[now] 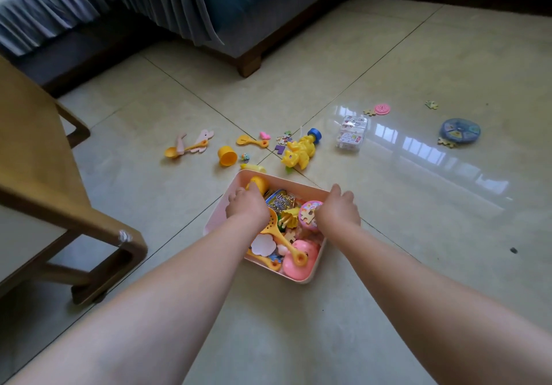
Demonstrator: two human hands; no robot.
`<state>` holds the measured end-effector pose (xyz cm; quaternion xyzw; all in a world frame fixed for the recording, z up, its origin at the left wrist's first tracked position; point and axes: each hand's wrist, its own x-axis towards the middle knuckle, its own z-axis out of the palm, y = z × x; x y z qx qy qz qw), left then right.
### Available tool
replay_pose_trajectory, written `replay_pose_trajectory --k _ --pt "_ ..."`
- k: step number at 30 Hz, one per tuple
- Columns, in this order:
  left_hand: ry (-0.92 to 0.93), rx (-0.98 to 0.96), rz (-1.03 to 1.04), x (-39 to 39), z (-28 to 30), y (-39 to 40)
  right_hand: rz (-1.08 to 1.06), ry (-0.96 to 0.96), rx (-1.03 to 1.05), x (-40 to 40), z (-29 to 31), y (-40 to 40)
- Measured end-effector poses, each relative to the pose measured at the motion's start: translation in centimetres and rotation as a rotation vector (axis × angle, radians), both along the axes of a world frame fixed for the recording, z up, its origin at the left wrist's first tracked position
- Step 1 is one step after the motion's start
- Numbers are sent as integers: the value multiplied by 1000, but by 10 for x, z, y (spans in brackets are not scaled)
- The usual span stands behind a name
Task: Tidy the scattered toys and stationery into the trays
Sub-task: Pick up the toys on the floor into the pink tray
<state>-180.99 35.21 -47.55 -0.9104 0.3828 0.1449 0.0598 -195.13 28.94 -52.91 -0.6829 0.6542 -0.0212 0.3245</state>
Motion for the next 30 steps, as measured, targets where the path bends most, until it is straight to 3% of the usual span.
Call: replay_pose_trajectory --k 8,14,20,25,27,30 --pt "13 -1 -297 -44 -6 -32 -14 4 -3 -37 4 -17" --pt "-15 -29 -604 -101 -17 -54 -134 64 -115 -115 3 -67" --pt "164 1 -1019 -171 -25 -81 -229 190 -231 -205 8 -102" --pt "-105 16 -1435 -239 -35 -94 -339 182 -232 -272 12 -117" --pt "-214 33 -1507 -245 -38 -96 -390 175 -207 -281 10 -115" --pt "-237 16 -1509 -263 -46 -107 -460 243 -233 -318 -4 -110"
